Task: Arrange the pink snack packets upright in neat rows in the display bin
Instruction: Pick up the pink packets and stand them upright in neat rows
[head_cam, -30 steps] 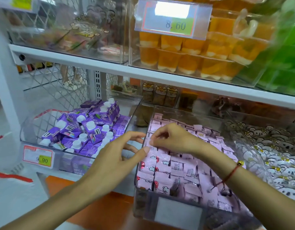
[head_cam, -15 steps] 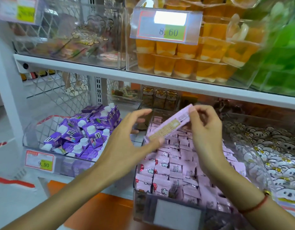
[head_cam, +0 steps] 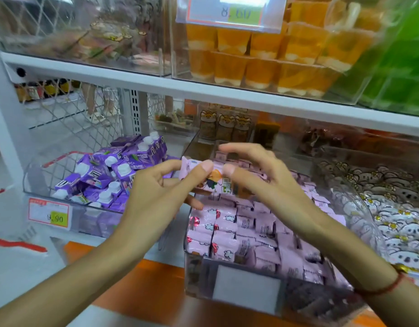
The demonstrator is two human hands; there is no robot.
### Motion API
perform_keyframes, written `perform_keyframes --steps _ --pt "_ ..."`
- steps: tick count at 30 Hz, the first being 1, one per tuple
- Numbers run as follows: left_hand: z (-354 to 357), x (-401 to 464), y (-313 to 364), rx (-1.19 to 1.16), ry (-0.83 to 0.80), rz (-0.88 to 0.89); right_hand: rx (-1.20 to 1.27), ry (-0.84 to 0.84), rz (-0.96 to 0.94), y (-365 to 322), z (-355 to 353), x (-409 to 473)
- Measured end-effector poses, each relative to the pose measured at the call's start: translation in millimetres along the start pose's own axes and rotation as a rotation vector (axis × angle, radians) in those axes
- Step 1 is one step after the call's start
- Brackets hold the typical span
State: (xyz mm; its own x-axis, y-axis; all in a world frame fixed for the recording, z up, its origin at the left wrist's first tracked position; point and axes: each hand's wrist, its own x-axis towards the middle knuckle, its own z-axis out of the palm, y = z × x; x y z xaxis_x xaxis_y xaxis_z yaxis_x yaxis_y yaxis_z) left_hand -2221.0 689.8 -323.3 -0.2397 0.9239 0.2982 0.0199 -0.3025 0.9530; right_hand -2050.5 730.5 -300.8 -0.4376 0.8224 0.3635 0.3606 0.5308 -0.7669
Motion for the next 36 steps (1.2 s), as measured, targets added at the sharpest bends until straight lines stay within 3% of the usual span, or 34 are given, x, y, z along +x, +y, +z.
perform_keyframes --steps 2,6,9,11,15,18,21,28,33,36 --pt "2 -1 0 -0.005 0.011 0.018 -0.136 -0.039 -0.072 -1 4 -2" --pt "4 -1 5 0.028 -0.002 0.079 -0.213 0.048 -0.136 1 7 0" --pt "-1 1 3 -0.032 0.015 0.077 0.099 0.16 0.03 10 1 5" --pt "-4 3 -2 0.062 0.041 0.107 0.288 0.234 0.165 18 -4 9" --pt "-10 5 -15 0.302 -0.024 0.113 0.442 0.27 0.299 31 -4 16" --pt "-11 3 -25 0.374 -0.132 0.037 0.467 0.262 0.284 32 4 18" --pt "-11 1 -29 0.35 -0.178 -0.009 0.325 0.211 0.148 30 14 17" --pt "-16 -1 -27 0.295 -0.234 -0.004 -0.293 0.142 -0.085 30 17 21" --pt "-16 -2 -28 0.295 -0.239 -0.008 -0.197 0.131 -0.053 28 6 20" --pt "-16 -1 -29 0.29 -0.229 -0.008 -0.265 0.008 -0.048 32 18 16"
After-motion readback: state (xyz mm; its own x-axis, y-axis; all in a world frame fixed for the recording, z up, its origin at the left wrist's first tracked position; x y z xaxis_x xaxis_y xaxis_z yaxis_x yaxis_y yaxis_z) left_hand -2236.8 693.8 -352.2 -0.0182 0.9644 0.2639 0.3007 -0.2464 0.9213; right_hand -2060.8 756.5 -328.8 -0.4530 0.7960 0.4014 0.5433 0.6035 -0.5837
